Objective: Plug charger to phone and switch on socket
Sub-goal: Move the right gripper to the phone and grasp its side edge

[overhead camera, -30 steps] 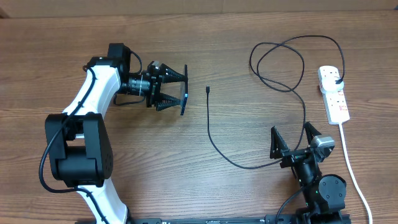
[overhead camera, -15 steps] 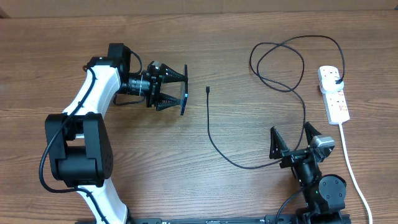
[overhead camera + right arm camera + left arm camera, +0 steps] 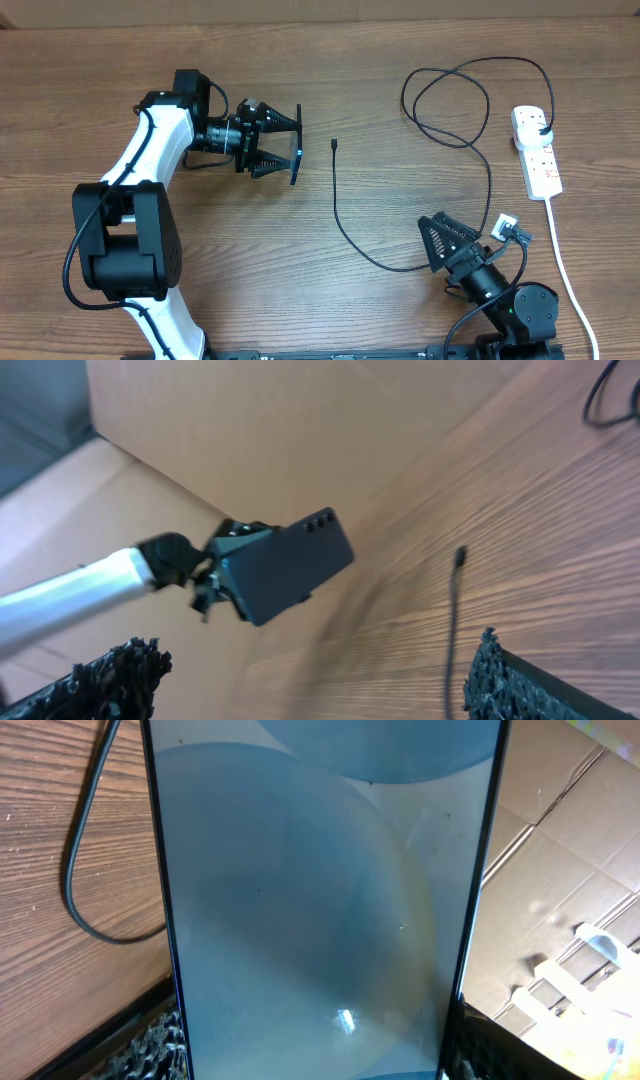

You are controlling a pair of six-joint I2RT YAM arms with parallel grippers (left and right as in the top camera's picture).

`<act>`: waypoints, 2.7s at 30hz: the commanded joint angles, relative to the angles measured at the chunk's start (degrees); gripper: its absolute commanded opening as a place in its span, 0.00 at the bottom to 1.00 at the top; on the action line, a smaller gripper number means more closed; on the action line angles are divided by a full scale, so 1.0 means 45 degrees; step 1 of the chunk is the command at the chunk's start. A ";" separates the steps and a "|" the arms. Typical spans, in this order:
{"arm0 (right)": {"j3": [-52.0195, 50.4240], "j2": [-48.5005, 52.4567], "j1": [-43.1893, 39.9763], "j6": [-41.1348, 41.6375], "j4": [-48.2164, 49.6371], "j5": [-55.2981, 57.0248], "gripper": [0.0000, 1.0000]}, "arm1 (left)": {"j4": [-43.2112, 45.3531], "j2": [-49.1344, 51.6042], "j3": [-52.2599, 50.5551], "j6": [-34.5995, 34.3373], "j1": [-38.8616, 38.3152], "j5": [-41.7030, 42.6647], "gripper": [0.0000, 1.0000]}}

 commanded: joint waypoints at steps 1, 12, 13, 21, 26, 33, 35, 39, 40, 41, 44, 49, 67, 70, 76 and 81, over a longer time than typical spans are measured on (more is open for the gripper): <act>-0.0131 -0.0117 0.0049 0.1418 0.0151 0.0049 1.00 | 0.0092 -0.0010 0.0350 -0.0107 -0.0058 0.0704 0.43; 0.0991 0.0063 0.0049 0.0461 -0.0520 -0.0724 0.99 | 0.0102 -0.0010 0.0350 -0.0102 -0.0058 0.0709 0.43; 0.1243 0.0243 0.0049 0.0457 -0.0777 -0.0622 0.99 | 0.0102 -0.0010 0.0350 -0.0102 -0.0058 0.0709 0.43; 0.3988 0.3162 0.0049 -0.0937 -0.2040 -0.0568 0.99 | 0.0141 -0.0010 0.0350 -0.0102 -0.0058 0.0709 0.44; 0.7232 0.6227 0.0053 -0.2788 -0.3740 -0.0607 0.99 | 0.0141 -0.0010 0.0350 -0.0092 -0.0058 0.0709 0.43; 1.2220 1.0346 0.1161 -0.4580 -0.7766 -0.0573 0.99 | 0.0151 -0.0010 0.0350 -0.0092 -0.0058 0.0709 0.43; 1.3017 1.1147 0.1880 -0.4692 -0.8476 -0.0316 0.99 | 0.0151 -0.0010 0.0350 -0.0092 -0.0058 0.0709 0.43; 1.3804 1.2434 0.3963 -0.4682 -0.9024 0.0845 0.99 | 0.0151 -0.0010 0.0350 -0.0092 -0.0058 0.0709 0.44; 1.3843 1.2633 0.4469 -0.4677 -0.8976 0.1132 0.99 | 0.0151 -0.0010 0.0350 -0.0092 -0.0058 0.0709 0.43; 1.3867 1.2837 0.5085 -0.4677 -0.8918 0.1574 0.99 | 0.0151 -0.0010 0.0350 -0.0092 -0.0058 0.0709 0.43; 1.3867 1.3347 0.6863 -0.4192 -0.8893 0.3827 0.99 | 0.0155 -0.0010 0.0350 -0.0092 -0.0058 0.0704 0.44; 1.3862 1.3877 0.8869 -0.4104 -0.7558 0.5280 1.00 | 0.0214 -0.0010 0.0350 -0.0097 -0.0058 0.0704 0.44; 1.3862 1.6878 1.0384 -0.3570 -0.5158 1.1375 1.00 | 0.0384 -0.0010 0.0350 -0.0102 -0.0058 0.0709 0.43; 1.3862 1.7490 1.0846 -0.2992 -0.5013 1.2813 1.00 | 0.0379 -0.0010 0.0350 -0.0151 -0.0058 0.0714 0.44; 1.3862 1.8744 1.1239 -0.3075 -0.3852 1.2988 1.00 | 0.0379 -0.0010 0.0350 -0.0151 -0.0058 0.0714 0.43; 1.3862 1.9467 1.1234 -0.3259 -0.2866 1.2993 1.00 | 0.0379 -0.0010 0.0350 -0.0151 -0.0058 0.0714 0.43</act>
